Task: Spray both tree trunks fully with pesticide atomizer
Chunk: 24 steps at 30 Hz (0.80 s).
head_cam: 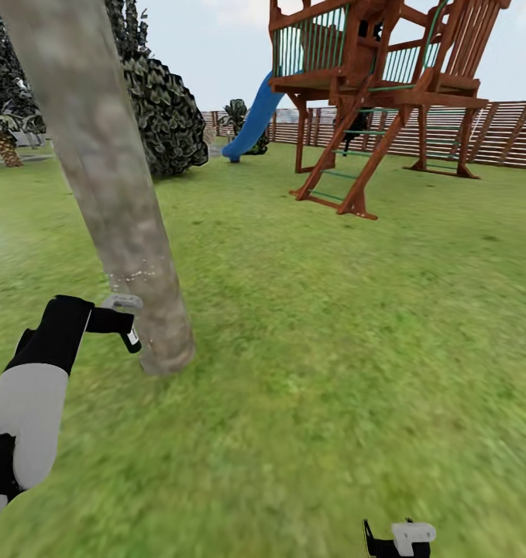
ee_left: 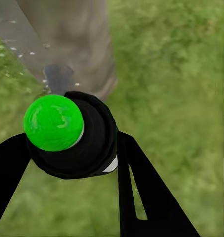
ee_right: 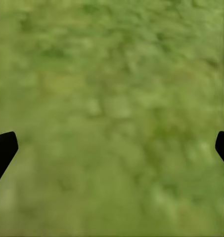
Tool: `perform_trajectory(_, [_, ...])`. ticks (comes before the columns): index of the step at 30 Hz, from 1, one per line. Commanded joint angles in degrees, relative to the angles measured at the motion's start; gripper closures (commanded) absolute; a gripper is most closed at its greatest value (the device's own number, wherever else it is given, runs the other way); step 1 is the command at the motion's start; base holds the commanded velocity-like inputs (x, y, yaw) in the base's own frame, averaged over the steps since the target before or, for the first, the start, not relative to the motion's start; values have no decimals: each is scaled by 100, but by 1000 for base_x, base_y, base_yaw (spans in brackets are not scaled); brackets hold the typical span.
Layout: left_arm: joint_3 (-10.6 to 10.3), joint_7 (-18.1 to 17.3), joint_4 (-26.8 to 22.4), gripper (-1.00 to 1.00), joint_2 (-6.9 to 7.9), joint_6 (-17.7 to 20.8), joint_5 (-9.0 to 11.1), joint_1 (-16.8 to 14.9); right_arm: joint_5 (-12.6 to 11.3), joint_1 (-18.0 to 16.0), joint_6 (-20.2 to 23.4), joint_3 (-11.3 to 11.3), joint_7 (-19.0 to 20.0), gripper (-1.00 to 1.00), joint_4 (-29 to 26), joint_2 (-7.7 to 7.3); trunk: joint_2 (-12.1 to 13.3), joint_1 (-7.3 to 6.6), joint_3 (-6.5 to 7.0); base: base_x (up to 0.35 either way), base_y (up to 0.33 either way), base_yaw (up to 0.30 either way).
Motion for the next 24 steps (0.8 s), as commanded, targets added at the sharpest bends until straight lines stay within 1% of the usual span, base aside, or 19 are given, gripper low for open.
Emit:
perform_trajectory(1, [0, 1, 0, 100, 0, 0, 3, 0, 0, 0, 0, 0, -1, -100, 1, 0, 0, 0, 0, 5, -271, 0])
perform_trajectory(4, [1, 4, 0, 100, 0, 0, 3, 0, 0, 0, -1, 0, -2, -100, 2, 0, 0, 0, 0, 1, -272, 81])
perform_trajectory(12, [1, 7, 0, 100, 0, 0, 3, 10, 0, 0, 3, 0, -2, -100, 0, 3, 0, 0, 0, 0, -272, 267])
perform_trajectory(15, [0, 10, 12, 100, 1, -9, -15, 97, 0, 0, -1, 0, -2, -100, 2, 1, 0, 0, 0, 42, -270, 204])
perform_trajectory(17, [26, 109, 46, 100, 30, -9, -144, 112, 0, 0, 0, 0, -2, -100, 0, 0, 0, 0, 0, 190, -224, 27])
perform_trajectory(18, [38, 171, 66, 100, 41, -13, -162, 169, 0, 0, 1, 0, -2, -100, 1, 0, 0, 0, 0, 220, -208, 8])
perform_trajectory(21, [71, 467, 81, 100, 31, -26, -163, 365, 0, 0, 1, 0, 2, -100, 2, 1, 0, 0, 0, 232, -199, 2])
perform_trajectory(24, [84, 505, 30, 100, -20, -23, -143, 376, 0, 0, 1, 0, -1, -100, 2, 0, 0, 0, 0, 247, -183, 0])
